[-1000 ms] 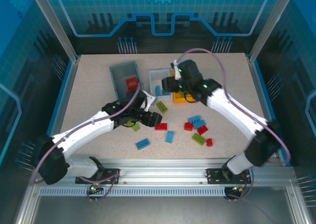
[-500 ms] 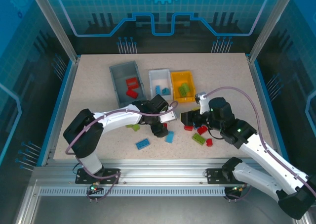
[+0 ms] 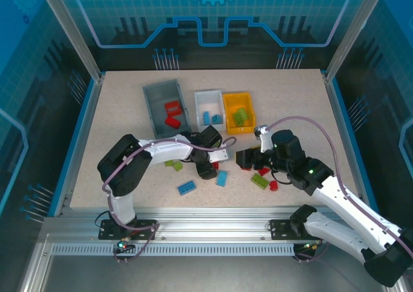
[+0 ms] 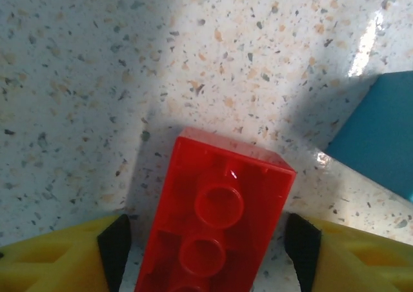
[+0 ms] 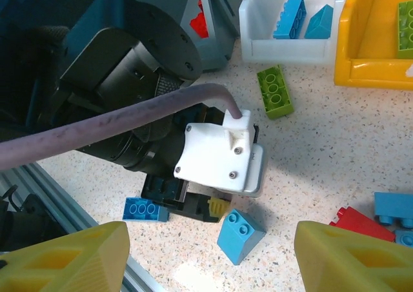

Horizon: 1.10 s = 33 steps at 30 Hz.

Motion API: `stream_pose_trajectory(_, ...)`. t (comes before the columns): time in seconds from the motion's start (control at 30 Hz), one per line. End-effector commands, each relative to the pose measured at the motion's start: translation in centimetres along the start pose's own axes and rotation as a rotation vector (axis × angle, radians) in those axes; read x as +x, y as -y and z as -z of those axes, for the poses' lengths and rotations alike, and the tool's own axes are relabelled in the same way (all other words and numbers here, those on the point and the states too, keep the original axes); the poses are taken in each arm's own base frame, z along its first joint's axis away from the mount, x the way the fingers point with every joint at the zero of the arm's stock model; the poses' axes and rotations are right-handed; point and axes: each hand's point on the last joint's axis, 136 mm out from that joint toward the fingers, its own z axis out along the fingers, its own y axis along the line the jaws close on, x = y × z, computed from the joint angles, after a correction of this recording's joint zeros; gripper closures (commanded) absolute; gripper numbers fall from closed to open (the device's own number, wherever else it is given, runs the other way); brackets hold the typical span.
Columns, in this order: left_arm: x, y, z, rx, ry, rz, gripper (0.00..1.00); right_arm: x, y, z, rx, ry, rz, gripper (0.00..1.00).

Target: Sort the legos into containers by color

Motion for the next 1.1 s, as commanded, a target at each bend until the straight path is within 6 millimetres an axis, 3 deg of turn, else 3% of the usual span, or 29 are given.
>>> stream_pose_trajectory(0.0,0.0,-0.6,-1.0,-0.014,-0.021,-0.008,0.39,-0.1,-0.8,-0.2,-0.031,0.003,-0.001,0.31)
stream_pose_trajectory(0.23,-0.6,-0.7,1.0,-0.047,0.042,0.036,0.72,0.2,-0.7,-0.4,-0.028,-0.001,0.002,0.31)
stream_pose_trajectory(0.37,-0.9,-1.0,3.3,-0.088,0.103,0.085,0.78,-0.4,-1.1,-0.5,-0.035,0.004,0.016,0.31)
stream_pose_trajectory(0.5,-1.7,-2.8,8.2,-0.157,0.231,0.253,0.79,-1.0,-2.1,-0.8,-0.044,0.009,0.063,0.31)
stream_pose_trajectory(0.6,-1.2,-5.6,12.4,-0.207,0.320,0.458,0.78,-1.5,-3.7,-1.5,-0.055,0.011,0.135,0.31)
stream_pose_trajectory(0.77,2.7,-12.3,17.7,-0.311,0.344,0.861,0.78,-3.2,-7.5,-3.1,-0.102,0.036,0.241,0.32)
stream_pose_trajectory(0.93,5.9,-18.5,19.7,-0.419,0.296,1.173,0.77,-4.9,-10.1,-4.8,-0.136,0.049,0.274,0.32)
stream_pose_trajectory(1.07,7.1,-22.3,18.3,-0.475,0.170,1.329,0.78,-5.6,-10.9,-6.3,-0.134,0.045,0.265,0.32)
